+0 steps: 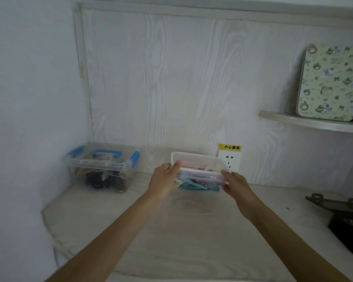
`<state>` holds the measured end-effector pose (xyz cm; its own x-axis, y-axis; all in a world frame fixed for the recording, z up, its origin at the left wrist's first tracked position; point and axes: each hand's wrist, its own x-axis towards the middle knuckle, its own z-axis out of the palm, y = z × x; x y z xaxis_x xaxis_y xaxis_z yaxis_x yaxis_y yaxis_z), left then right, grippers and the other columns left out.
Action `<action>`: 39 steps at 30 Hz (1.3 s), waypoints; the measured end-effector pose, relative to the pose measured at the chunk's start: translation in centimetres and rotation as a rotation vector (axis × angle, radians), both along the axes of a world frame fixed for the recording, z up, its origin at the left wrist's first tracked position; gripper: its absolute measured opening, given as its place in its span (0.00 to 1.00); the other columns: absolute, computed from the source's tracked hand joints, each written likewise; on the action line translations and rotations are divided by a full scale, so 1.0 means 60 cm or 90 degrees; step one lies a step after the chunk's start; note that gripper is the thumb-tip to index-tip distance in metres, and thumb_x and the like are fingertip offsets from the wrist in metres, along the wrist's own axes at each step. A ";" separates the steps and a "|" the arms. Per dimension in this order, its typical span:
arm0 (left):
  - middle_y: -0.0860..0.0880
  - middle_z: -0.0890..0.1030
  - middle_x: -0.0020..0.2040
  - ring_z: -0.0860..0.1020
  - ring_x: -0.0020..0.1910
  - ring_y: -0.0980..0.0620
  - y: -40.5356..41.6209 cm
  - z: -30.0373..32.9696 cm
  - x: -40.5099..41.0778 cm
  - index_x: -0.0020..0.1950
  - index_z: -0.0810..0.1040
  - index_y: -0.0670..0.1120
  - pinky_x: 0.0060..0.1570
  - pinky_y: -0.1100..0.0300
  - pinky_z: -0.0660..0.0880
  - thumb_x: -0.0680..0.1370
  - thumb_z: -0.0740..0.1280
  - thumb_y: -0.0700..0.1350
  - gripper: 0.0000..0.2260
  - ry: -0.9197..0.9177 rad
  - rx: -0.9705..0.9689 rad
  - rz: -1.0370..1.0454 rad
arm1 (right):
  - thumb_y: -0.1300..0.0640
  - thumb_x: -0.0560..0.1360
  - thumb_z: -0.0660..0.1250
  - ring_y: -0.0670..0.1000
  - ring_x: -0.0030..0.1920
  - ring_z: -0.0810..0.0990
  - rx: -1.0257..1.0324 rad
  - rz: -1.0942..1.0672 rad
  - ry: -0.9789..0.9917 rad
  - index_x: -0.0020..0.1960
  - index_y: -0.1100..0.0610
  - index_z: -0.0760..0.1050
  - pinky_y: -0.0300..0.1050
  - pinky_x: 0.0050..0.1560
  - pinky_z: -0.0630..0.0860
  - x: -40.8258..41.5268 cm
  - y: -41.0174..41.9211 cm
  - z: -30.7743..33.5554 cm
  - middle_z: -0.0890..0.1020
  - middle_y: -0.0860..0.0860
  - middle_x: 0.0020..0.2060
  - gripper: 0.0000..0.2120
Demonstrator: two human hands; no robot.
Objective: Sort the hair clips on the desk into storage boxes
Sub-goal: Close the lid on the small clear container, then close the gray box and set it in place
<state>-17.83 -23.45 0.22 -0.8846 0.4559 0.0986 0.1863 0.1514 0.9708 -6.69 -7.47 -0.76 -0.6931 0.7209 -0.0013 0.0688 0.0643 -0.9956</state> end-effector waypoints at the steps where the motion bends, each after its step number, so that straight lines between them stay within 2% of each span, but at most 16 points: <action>1: 0.43 0.76 0.45 0.75 0.46 0.47 -0.018 0.012 -0.008 0.43 0.74 0.43 0.56 0.47 0.73 0.77 0.62 0.55 0.14 0.023 0.006 0.015 | 0.54 0.78 0.61 0.52 0.52 0.75 -0.001 0.011 0.021 0.59 0.62 0.71 0.50 0.63 0.71 -0.012 -0.015 0.009 0.77 0.55 0.51 0.15; 4: 0.41 0.76 0.43 0.74 0.42 0.48 -0.082 0.051 -0.040 0.47 0.76 0.38 0.45 0.54 0.71 0.75 0.66 0.56 0.19 0.082 0.055 0.084 | 0.51 0.76 0.64 0.53 0.54 0.77 0.031 0.053 0.069 0.62 0.60 0.70 0.51 0.63 0.72 -0.064 -0.075 0.044 0.78 0.54 0.53 0.19; 6: 0.42 0.75 0.43 0.74 0.41 0.48 -0.130 0.078 -0.071 0.48 0.76 0.39 0.43 0.55 0.70 0.76 0.66 0.53 0.15 0.092 0.115 0.128 | 0.50 0.75 0.66 0.53 0.56 0.78 0.064 0.082 0.102 0.61 0.58 0.70 0.51 0.61 0.74 -0.112 -0.119 0.067 0.79 0.53 0.53 0.19; 10: 0.44 0.78 0.53 0.78 0.50 0.45 -0.202 0.105 -0.134 0.55 0.76 0.41 0.53 0.52 0.76 0.77 0.65 0.48 0.12 0.097 0.114 0.227 | 0.48 0.74 0.66 0.53 0.58 0.77 0.073 0.126 0.113 0.65 0.58 0.66 0.51 0.61 0.74 -0.194 -0.197 0.087 0.76 0.53 0.57 0.24; 13: 0.39 0.73 0.66 0.72 0.64 0.40 -0.244 0.087 -0.186 0.67 0.69 0.39 0.62 0.49 0.70 0.78 0.63 0.48 0.20 0.087 0.031 0.284 | 0.48 0.77 0.61 0.55 0.58 0.76 0.084 0.177 0.067 0.63 0.59 0.68 0.52 0.62 0.73 -0.246 -0.243 0.072 0.77 0.55 0.59 0.20; 14: 0.39 0.67 0.71 0.66 0.69 0.40 -0.255 0.078 -0.199 0.72 0.63 0.41 0.67 0.49 0.64 0.79 0.62 0.48 0.23 0.121 -0.032 0.324 | 0.47 0.77 0.60 0.54 0.57 0.77 0.108 0.184 0.059 0.63 0.58 0.70 0.50 0.61 0.74 -0.261 -0.255 0.066 0.77 0.55 0.59 0.19; 16: 0.42 0.59 0.76 0.56 0.75 0.43 -0.270 0.058 -0.208 0.74 0.60 0.45 0.73 0.49 0.55 0.79 0.61 0.48 0.25 0.315 -0.152 0.431 | 0.47 0.77 0.61 0.53 0.56 0.77 0.141 0.184 0.051 0.62 0.57 0.71 0.46 0.55 0.75 -0.284 -0.274 0.059 0.77 0.54 0.60 0.19; 18: 0.45 0.66 0.73 0.63 0.72 0.45 -0.272 0.048 -0.209 0.70 0.69 0.48 0.70 0.51 0.61 0.79 0.63 0.45 0.19 0.522 -0.180 0.438 | 0.46 0.75 0.63 0.52 0.57 0.77 0.154 0.179 0.043 0.64 0.56 0.71 0.42 0.53 0.73 -0.303 -0.284 0.053 0.77 0.52 0.60 0.21; 20: 0.48 0.75 0.66 0.72 0.65 0.47 -0.275 0.038 -0.221 0.64 0.75 0.49 0.65 0.54 0.68 0.78 0.63 0.45 0.14 0.606 -0.241 0.361 | 0.45 0.75 0.64 0.51 0.57 0.78 0.215 0.146 0.015 0.64 0.55 0.73 0.40 0.52 0.71 -0.316 -0.289 0.052 0.79 0.50 0.60 0.21; 22: 0.50 0.78 0.64 0.75 0.62 0.50 -0.289 0.037 -0.244 0.62 0.77 0.50 0.61 0.56 0.72 0.78 0.63 0.46 0.13 0.583 -0.269 0.311 | 0.46 0.74 0.65 0.49 0.51 0.79 0.236 0.148 0.012 0.61 0.54 0.76 0.38 0.50 0.72 -0.326 -0.284 0.055 0.81 0.51 0.57 0.19; 26: 0.51 0.77 0.64 0.74 0.65 0.51 -0.314 0.053 -0.287 0.62 0.78 0.51 0.62 0.57 0.71 0.78 0.63 0.46 0.13 0.571 -0.284 0.232 | 0.48 0.76 0.62 0.50 0.47 0.77 0.067 0.199 0.020 0.52 0.59 0.78 0.35 0.43 0.69 -0.334 -0.280 0.074 0.80 0.52 0.48 0.15; 28: 0.51 0.77 0.65 0.74 0.65 0.51 -0.314 0.053 -0.293 0.63 0.77 0.51 0.61 0.58 0.71 0.79 0.62 0.46 0.14 0.574 -0.281 0.222 | 0.44 0.75 0.63 0.47 0.41 0.76 0.083 0.175 0.022 0.48 0.58 0.79 0.38 0.45 0.69 -0.343 -0.282 0.072 0.79 0.51 0.43 0.16; 31: 0.51 0.75 0.66 0.71 0.68 0.51 -0.312 0.040 -0.297 0.65 0.76 0.51 0.63 0.58 0.70 0.79 0.62 0.46 0.15 0.558 -0.266 0.221 | 0.45 0.73 0.66 0.43 0.34 0.73 0.118 0.115 0.022 0.50 0.59 0.81 0.41 0.42 0.70 -0.352 -0.289 0.074 0.80 0.51 0.41 0.18; 35: 0.50 0.70 0.71 0.63 0.73 0.50 -0.302 0.037 -0.291 0.68 0.72 0.51 0.70 0.53 0.62 0.80 0.59 0.45 0.16 0.523 -0.318 0.246 | 0.43 0.74 0.64 0.44 0.33 0.73 0.168 0.141 -0.016 0.51 0.60 0.80 0.44 0.45 0.74 -0.341 -0.295 0.086 0.80 0.50 0.39 0.20; 37: 0.48 0.64 0.74 0.57 0.75 0.47 -0.291 0.046 -0.272 0.72 0.65 0.50 0.75 0.51 0.50 0.80 0.58 0.43 0.19 0.554 -0.430 0.279 | 0.43 0.76 0.59 0.47 0.40 0.74 0.191 0.176 -0.030 0.55 0.60 0.79 0.44 0.49 0.74 -0.321 -0.296 0.088 0.79 0.51 0.43 0.22; 39: 0.46 0.61 0.75 0.57 0.75 0.45 -0.282 0.046 -0.244 0.74 0.61 0.47 0.74 0.50 0.49 0.77 0.62 0.39 0.25 0.570 -0.424 0.311 | 0.44 0.78 0.55 0.49 0.47 0.75 0.146 0.207 -0.010 0.57 0.59 0.77 0.44 0.54 0.73 -0.293 -0.285 0.084 0.76 0.50 0.47 0.22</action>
<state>-32.45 -40.39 2.98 -0.7160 0.2884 0.6357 0.5347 0.8120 0.2338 -24.24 -24.57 4.27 -0.8867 0.4459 0.1221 0.0230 0.3063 -0.9517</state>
